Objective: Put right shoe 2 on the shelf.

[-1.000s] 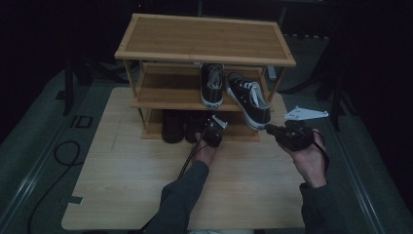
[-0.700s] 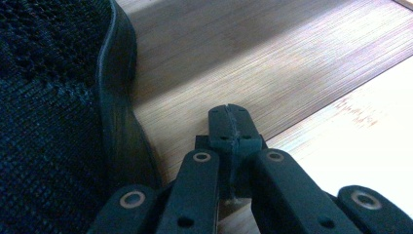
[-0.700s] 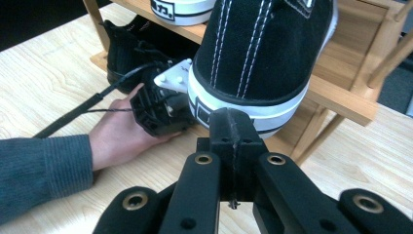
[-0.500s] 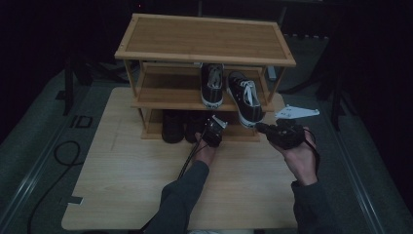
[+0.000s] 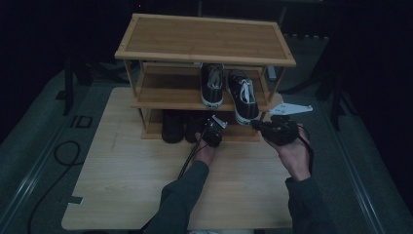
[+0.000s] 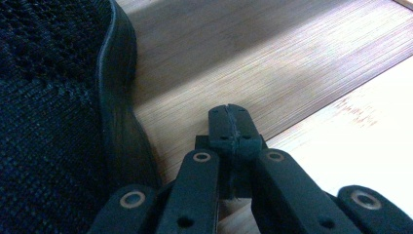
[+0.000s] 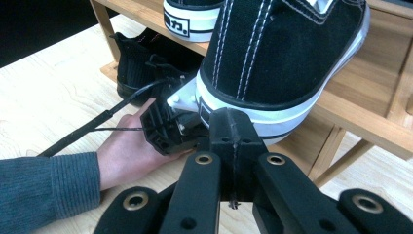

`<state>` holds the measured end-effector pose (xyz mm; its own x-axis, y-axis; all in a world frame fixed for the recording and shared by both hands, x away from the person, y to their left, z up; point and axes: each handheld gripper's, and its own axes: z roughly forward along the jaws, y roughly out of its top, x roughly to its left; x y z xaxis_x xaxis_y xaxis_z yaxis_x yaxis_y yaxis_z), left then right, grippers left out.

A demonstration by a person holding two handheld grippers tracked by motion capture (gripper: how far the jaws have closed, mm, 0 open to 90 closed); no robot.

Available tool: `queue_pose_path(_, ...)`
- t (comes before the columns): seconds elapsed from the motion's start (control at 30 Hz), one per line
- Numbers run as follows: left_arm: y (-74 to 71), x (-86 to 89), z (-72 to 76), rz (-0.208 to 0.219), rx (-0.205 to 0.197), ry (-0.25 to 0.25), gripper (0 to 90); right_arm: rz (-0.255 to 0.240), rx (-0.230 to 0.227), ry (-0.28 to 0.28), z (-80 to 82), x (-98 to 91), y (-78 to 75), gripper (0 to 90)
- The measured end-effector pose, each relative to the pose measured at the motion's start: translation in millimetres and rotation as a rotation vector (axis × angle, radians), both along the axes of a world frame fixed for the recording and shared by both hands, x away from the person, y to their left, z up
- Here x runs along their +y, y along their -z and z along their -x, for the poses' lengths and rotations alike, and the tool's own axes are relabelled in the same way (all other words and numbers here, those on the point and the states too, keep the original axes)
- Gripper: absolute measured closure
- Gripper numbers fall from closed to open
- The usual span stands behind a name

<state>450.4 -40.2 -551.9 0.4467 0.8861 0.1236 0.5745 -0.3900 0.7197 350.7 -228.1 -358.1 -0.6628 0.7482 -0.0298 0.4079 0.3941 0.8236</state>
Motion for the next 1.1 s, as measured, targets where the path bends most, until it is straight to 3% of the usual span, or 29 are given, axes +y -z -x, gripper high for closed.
queue_pose_path(0.3,0.0,0.2,-0.1,0.003,0.001,0.003,90.0,0.021,-0.004,-0.001,-10.6,8.9,2.2,90.0)
queue_pose_path(0.6,0.1,0.1,-0.3,-0.002,-0.007,0.0,90.0,-0.004,0.008,-0.008,-19.7,10.3,4.6,90.0)
queue_pose_path(1.1,0.0,0.0,-0.2,-0.002,-0.001,0.0,90.0,-0.006,0.022,0.001,-37.9,9.0,6.6,90.0)
